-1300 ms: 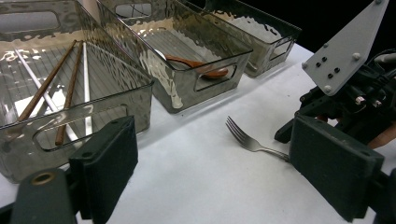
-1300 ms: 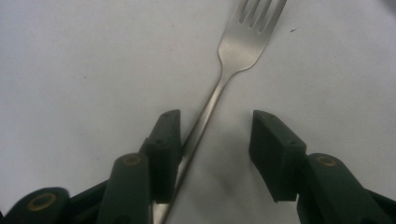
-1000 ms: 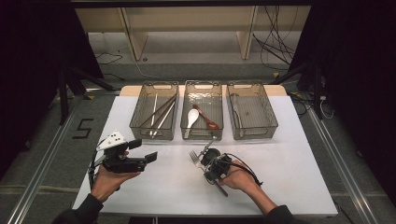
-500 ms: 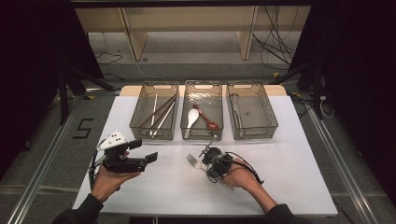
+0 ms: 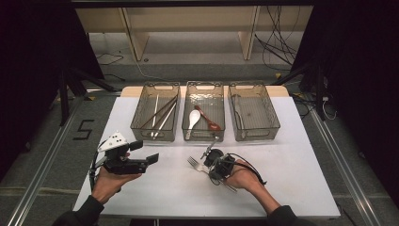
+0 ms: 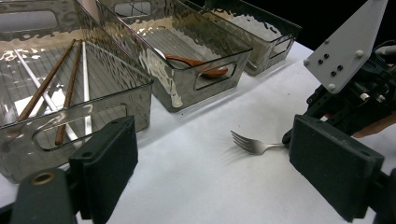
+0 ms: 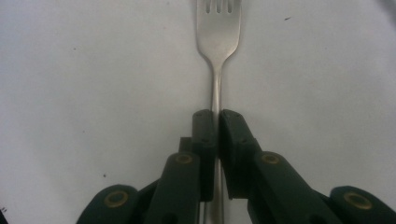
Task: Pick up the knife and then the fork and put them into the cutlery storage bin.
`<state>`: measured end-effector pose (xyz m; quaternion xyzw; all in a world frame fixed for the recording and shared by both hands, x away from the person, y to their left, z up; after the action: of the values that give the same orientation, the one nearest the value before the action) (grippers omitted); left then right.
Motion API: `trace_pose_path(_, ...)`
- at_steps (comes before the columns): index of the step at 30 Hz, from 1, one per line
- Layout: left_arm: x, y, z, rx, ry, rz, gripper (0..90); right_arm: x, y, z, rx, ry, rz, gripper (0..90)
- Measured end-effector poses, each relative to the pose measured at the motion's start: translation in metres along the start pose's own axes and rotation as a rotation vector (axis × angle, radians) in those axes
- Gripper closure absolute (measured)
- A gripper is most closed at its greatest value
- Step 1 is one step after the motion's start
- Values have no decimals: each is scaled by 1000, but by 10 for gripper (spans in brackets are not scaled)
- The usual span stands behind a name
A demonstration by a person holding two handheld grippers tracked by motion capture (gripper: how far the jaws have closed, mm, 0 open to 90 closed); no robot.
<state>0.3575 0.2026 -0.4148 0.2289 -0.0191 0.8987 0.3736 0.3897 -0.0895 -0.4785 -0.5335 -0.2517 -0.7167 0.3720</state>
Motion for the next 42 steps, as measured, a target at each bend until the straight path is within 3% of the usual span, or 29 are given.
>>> trace_pose_path(19,0,-1,0,-1,-3,0,150,13,9,-1,-49,59,9,855)
trace_pose_path(32,1,-1,0,-2,-1,1,150,13,7,-1,-33,42,6,855)
trace_pose_path(42,1,-1,0,-1,-4,1,150,26,13,0,-53,84,0,855)
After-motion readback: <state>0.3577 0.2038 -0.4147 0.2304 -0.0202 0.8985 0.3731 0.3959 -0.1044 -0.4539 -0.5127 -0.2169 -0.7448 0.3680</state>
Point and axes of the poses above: each handheld gripper's, and its own axes: x roughly backward along the jaws, z roughly out of its top, y roughly to its right, the point moved 2 cm from there along -x, roughly forward along the jaws, and after that the axes turned 4 degrees about -x, right-handed, at the moved point
